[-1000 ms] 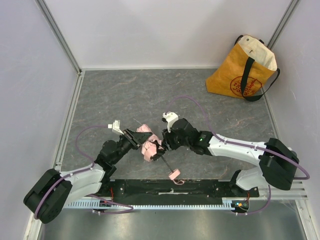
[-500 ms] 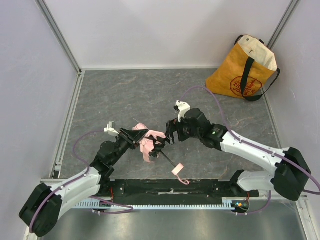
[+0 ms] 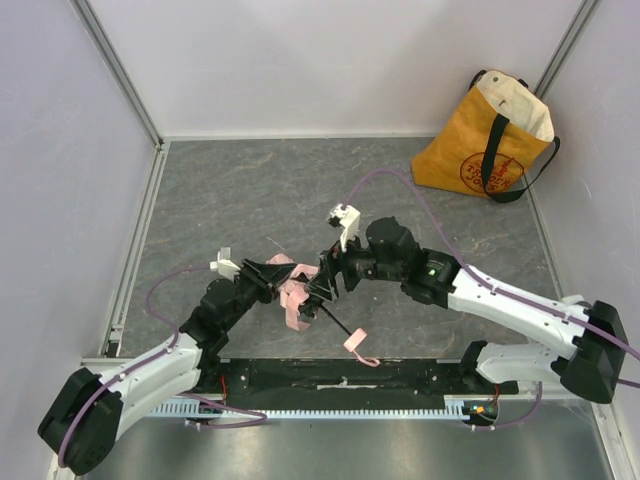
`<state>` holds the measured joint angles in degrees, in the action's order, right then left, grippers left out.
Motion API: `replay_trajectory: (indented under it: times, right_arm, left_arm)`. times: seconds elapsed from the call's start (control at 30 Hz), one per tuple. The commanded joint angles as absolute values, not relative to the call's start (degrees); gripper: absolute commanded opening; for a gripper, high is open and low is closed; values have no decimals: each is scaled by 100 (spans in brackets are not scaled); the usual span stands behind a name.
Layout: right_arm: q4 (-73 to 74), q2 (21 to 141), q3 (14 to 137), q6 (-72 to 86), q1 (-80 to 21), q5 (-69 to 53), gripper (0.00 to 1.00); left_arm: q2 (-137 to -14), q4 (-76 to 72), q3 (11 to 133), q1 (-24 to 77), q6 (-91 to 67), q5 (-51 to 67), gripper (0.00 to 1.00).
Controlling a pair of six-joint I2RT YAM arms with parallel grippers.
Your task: Put away the umbrella
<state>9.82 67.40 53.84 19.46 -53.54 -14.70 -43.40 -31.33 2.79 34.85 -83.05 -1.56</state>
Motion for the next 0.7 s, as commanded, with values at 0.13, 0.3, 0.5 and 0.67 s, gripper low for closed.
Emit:
replay_trajectory:
  times: [0.13,0.3,0.5,0.67]
  right_arm:
    - [947,7602,6099,1610,-5730,-363,78]
    - [1344,7585,6283,933,-6046,192,87]
    - [1345,7112,5583,1798,-5977,1236,95]
    - [984,6092,4292,4031,-4660,520,98]
  left_arm:
    - [-4202,-2984,667,3489,-8569,-193,2]
    - [-4061,-2215,1028,3489,-8385,-413,2]
    - [-4201,-2802,730,3489,-8955,-273,2]
    - [-4237,-3629,449,3489,-9193,-115,2]
